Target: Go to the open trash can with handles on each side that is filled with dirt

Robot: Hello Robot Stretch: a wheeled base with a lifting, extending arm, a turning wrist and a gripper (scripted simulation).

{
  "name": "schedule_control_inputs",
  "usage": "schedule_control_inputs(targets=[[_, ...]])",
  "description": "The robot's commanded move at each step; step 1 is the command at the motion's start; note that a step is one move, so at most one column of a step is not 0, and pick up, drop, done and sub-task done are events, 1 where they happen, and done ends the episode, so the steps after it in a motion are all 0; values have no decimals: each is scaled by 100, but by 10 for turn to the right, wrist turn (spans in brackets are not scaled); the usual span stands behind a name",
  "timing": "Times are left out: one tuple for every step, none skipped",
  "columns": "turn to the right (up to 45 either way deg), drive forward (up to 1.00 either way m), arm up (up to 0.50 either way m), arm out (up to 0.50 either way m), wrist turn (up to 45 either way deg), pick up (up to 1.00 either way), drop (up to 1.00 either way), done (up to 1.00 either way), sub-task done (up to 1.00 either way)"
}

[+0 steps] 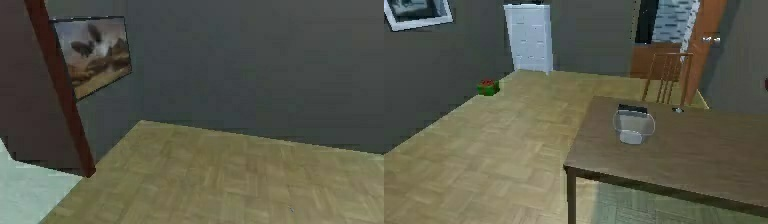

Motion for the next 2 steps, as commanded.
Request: schedule_control_inputs(targets=[[-450,0,0,0,0,0,0,0,0],[-270,0,0,0,0,0,0,0,0]])
